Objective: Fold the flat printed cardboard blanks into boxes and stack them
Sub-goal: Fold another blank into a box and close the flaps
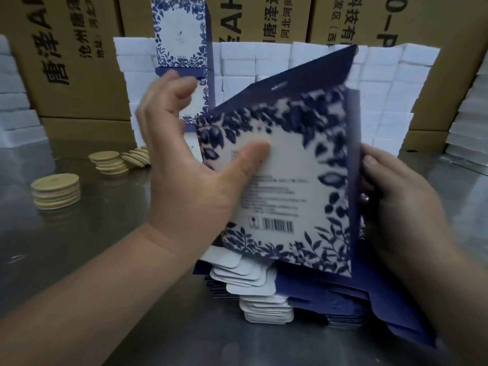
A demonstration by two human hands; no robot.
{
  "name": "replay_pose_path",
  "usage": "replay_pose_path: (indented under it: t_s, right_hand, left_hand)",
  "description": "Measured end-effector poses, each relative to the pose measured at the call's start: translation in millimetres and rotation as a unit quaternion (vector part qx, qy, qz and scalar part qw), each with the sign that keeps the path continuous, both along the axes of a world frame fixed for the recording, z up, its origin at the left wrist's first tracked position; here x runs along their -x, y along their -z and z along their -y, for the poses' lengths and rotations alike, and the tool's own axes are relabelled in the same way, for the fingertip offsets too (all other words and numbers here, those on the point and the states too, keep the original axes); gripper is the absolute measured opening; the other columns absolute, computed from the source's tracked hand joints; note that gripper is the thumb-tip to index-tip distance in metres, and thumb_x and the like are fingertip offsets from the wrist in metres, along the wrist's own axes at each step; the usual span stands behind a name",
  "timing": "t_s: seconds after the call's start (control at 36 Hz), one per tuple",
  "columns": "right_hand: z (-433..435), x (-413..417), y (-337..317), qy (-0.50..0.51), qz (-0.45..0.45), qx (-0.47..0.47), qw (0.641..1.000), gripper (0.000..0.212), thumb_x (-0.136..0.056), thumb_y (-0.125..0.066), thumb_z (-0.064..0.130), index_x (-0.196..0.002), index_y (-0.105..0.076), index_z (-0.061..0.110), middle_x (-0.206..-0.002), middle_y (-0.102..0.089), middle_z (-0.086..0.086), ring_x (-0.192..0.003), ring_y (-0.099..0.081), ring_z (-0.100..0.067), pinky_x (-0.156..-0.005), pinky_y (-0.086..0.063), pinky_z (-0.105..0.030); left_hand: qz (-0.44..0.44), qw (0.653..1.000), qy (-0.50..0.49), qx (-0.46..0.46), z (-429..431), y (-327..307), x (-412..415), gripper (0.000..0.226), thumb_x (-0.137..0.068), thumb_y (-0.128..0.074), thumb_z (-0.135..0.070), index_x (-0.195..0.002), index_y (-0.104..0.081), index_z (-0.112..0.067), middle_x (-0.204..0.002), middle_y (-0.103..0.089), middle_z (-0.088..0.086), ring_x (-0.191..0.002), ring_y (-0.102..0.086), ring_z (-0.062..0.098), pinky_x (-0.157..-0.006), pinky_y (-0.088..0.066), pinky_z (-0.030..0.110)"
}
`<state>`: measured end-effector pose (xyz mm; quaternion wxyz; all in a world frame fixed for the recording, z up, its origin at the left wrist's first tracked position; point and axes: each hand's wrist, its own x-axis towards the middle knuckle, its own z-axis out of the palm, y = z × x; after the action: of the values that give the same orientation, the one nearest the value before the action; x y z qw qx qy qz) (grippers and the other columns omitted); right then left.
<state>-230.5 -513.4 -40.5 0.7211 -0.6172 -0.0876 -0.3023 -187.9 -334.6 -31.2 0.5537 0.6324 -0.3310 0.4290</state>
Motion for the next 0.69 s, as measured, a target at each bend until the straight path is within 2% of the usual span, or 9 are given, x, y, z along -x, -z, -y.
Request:
replay_pose_path:
  t_s: [0.08,0.19,0.28,0.36,0.42,0.5,0.56,0.61,0.69]
  right_hand:
    - [22.9,-5.8,6.8,0.053,0.055,0.031,0.997,0.037,-0.093,-0.045,0.012,-0.092,-0.075,0.034,-0.103,-0.072,0.008,-0.101,-0.066,-0.01,-0.086,-0.052,-0.032]
    - [25.2,-6.2,9.9,-0.003,0.127,0.035,0.991,0.034,-0.086,-0.046,0.013,-0.092,-0.074,0.032,-0.101,-0.072,0.007,-0.098,-0.066,-0.009,-0.081,-0.052,-0.024]
    - [22.2,-4.7,9.3,0.005,0.148,0.061,0.987,0.038,-0.087,-0.046,0.01,-0.088,-0.074,0.036,-0.095,-0.072,0.011,-0.094,-0.066,-0.008,-0.08,-0.051,-0.023]
    - [23.0,-6.5,13.2,0.044,0.16,0.091,0.982,0.037,-0.082,-0.052,0.004,-0.075,-0.074,0.033,-0.095,-0.071,0.012,-0.099,-0.064,-0.012,-0.088,-0.05,-0.027]
    - [23.0,-8.1,14.2,0.081,0.145,0.11,0.98,0.027,-0.076,-0.061,0.008,-0.066,-0.071,0.03,-0.099,-0.068,0.011,-0.101,-0.063,-0.01,-0.089,-0.049,-0.023]
    - [26.5,-11.3,15.4,0.091,0.066,0.09,0.99,0.014,-0.071,-0.068,0.017,-0.084,-0.07,0.024,-0.117,-0.064,0.006,-0.115,-0.058,-0.011,-0.101,-0.045,-0.034]
    - [28.8,-11.6,14.6,0.074,-0.007,0.049,0.996,0.045,-0.066,-0.071,0.028,-0.11,-0.061,0.025,-0.124,-0.058,0.011,-0.121,-0.052,-0.006,-0.103,-0.041,-0.033]
    - [27.7,-10.6,12.8,0.043,-0.054,0.032,0.997,0.077,-0.061,-0.071,0.036,-0.133,-0.046,0.026,-0.123,-0.055,0.016,-0.118,-0.052,0.001,-0.094,-0.041,-0.021]
    - [22.8,-9.1,13.1,-0.014,-0.064,0.065,0.996,0.089,-0.054,-0.084,0.022,-0.134,-0.044,0.027,-0.111,-0.067,0.014,-0.105,-0.061,0.002,-0.084,-0.048,-0.016]
  left_hand:
    - [0.029,0.995,-0.095,-0.013,-1.9,0.2,-4.4,0.034,-0.082,-0.062,-0.037,-0.102,-0.036,-0.04,-0.106,-0.048,-0.001,-0.095,-0.047,0.001,-0.083,-0.037,0.013]
    - [0.0,0.996,-0.09,-0.03,0.7,4.1,-7.8,0.01,-0.093,-0.052,-0.024,-0.095,-0.054,-0.033,-0.091,-0.059,-0.011,-0.083,-0.055,0.003,-0.075,-0.045,0.019]
    - [-0.072,0.996,0.043,-0.013,2.4,5.2,-7.7,0.024,-0.096,-0.039,-0.033,-0.111,-0.058,-0.03,-0.105,-0.064,-0.015,-0.101,-0.059,0.0,-0.086,-0.045,0.019]
    - [-0.134,0.955,0.263,-0.022,1.2,6.4,-10.5,0.055,-0.092,-0.041,-0.05,-0.131,-0.048,-0.012,-0.122,-0.062,-0.005,-0.115,-0.057,0.012,-0.093,-0.046,0.026]
    - [-0.145,0.947,0.28,-0.058,1.0,8.5,-13.0,0.079,-0.082,-0.051,-0.06,-0.138,-0.038,-0.007,-0.131,-0.056,0.003,-0.122,-0.053,0.018,-0.097,-0.045,0.033]
    - [-0.185,0.949,0.251,-0.044,1.9,10.2,-15.9,0.09,-0.068,-0.071,-0.042,-0.141,-0.029,-0.011,-0.12,-0.061,-0.014,-0.114,-0.057,0.005,-0.086,-0.048,0.018]
    - [-0.201,0.949,0.241,-0.023,1.3,12.7,-19.6,0.087,-0.067,-0.069,-0.031,-0.14,-0.028,-0.011,-0.111,-0.064,-0.018,-0.109,-0.059,0.004,-0.082,-0.049,0.016]
    - [-0.212,0.954,0.213,-0.022,1.2,13.8,-22.6,0.083,-0.07,-0.07,-0.022,-0.14,-0.028,-0.012,-0.108,-0.065,-0.018,-0.106,-0.06,0.002,-0.082,-0.049,0.016]
    - [-0.221,0.966,0.137,-0.015,3.7,16.1,-25.6,0.069,-0.075,-0.071,-0.022,-0.131,-0.032,-0.027,-0.118,-0.057,-0.02,-0.109,-0.056,-0.005,-0.089,-0.046,0.015]
